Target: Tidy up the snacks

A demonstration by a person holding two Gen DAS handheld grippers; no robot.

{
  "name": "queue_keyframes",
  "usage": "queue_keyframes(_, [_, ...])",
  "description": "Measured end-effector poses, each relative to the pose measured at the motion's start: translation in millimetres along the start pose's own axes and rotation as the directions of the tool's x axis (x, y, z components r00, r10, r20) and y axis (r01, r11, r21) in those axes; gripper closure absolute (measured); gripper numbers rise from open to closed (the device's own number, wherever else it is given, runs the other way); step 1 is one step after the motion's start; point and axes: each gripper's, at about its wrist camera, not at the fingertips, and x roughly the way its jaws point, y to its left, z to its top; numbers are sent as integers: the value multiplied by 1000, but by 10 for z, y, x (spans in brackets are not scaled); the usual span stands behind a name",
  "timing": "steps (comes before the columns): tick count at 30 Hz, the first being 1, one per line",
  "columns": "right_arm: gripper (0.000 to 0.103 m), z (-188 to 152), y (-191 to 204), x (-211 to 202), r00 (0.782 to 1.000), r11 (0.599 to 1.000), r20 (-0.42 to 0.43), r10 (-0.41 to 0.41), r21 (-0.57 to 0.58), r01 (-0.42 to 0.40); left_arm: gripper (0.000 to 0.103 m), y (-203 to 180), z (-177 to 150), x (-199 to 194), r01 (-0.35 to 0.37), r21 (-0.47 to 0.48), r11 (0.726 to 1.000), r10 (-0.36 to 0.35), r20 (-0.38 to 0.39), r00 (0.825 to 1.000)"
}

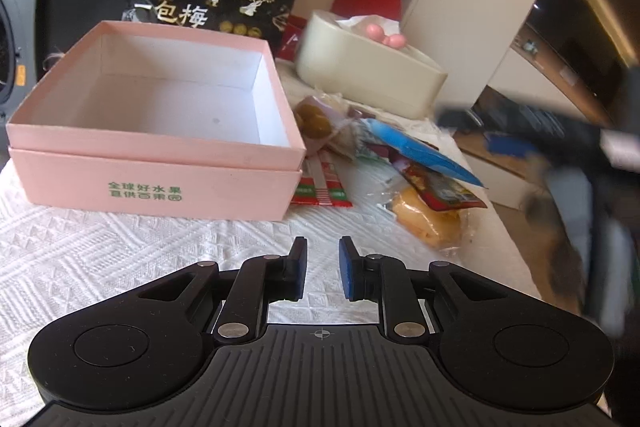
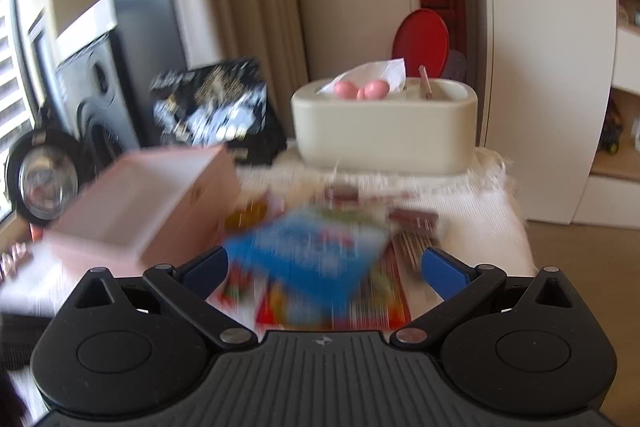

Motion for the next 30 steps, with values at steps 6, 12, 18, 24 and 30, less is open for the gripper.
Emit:
queue_keyframes(6, [0, 242, 38, 988, 958, 987, -237, -160, -19, 160, 83, 141, -63, -132, -7, -37, 999, 7, 4, 1000])
queue_keyframes(12, [1, 65, 139, 697, 964, 999, -266, 17, 34, -8, 83, 384, -122, -266, -21, -107, 994, 23, 22, 999])
queue_keyframes(18, [20, -382, 496, 78, 966, 978, -223, 130, -133, -162, 83, 398, -138, -374, 0, -114, 994, 5, 39, 999])
queue_keyframes(24, [16, -526, 544, -349, 974, 967, -151, 169, -168, -194, 83, 292, -159, -425, -7, -85, 996, 10, 33, 999])
queue_keyframes(30, [3, -332, 220, -59, 995, 999, -93, 23, -46, -27, 83, 138, -219, -281, 11, -64, 998, -13, -22, 1000])
